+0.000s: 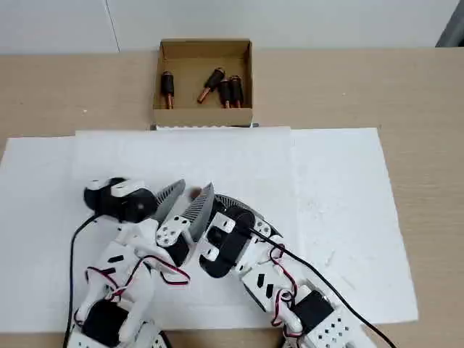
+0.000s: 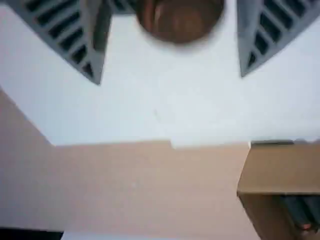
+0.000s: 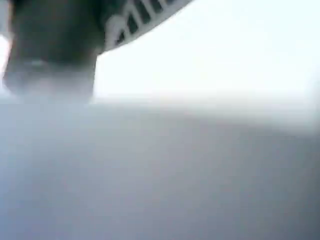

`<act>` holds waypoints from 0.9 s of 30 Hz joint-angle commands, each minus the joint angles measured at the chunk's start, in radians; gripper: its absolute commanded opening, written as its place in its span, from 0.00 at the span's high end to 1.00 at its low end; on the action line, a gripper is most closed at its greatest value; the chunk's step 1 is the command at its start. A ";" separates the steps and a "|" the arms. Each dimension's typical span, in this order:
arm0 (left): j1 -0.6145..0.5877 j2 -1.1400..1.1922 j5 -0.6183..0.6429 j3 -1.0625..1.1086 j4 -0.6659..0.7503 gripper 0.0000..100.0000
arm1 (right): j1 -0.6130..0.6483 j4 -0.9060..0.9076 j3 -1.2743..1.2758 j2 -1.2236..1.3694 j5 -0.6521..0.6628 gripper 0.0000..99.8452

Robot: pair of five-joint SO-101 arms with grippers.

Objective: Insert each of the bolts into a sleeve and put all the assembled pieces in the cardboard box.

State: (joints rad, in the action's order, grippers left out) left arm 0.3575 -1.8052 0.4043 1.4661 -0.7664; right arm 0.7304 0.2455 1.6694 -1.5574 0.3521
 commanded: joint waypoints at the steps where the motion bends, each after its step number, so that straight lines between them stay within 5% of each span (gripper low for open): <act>1: -0.002 -0.011 -0.011 -0.068 -0.002 0.83 | -0.018 -0.025 -0.008 -0.012 0.006 1.00; 9: -0.034 -0.011 -0.009 -0.105 -0.048 0.84 | -0.022 -0.025 -0.008 -0.012 0.008 1.00; 14: -0.117 -0.011 -0.012 -0.153 -0.046 1.00 | -0.024 -0.018 -0.009 -0.012 0.006 1.00; 18: -0.150 -0.011 -0.015 -0.134 -0.049 0.99 | -0.056 -0.016 -0.008 -0.012 0.005 1.00; 27: -0.218 -0.011 -0.259 0.036 -0.044 0.99 | -0.278 0.119 -0.058 -0.010 -0.161 1.00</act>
State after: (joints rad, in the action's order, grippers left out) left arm 0.1749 -1.8067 0.2202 1.4645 -0.8155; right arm 0.5232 0.3176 1.6694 -1.5574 0.2662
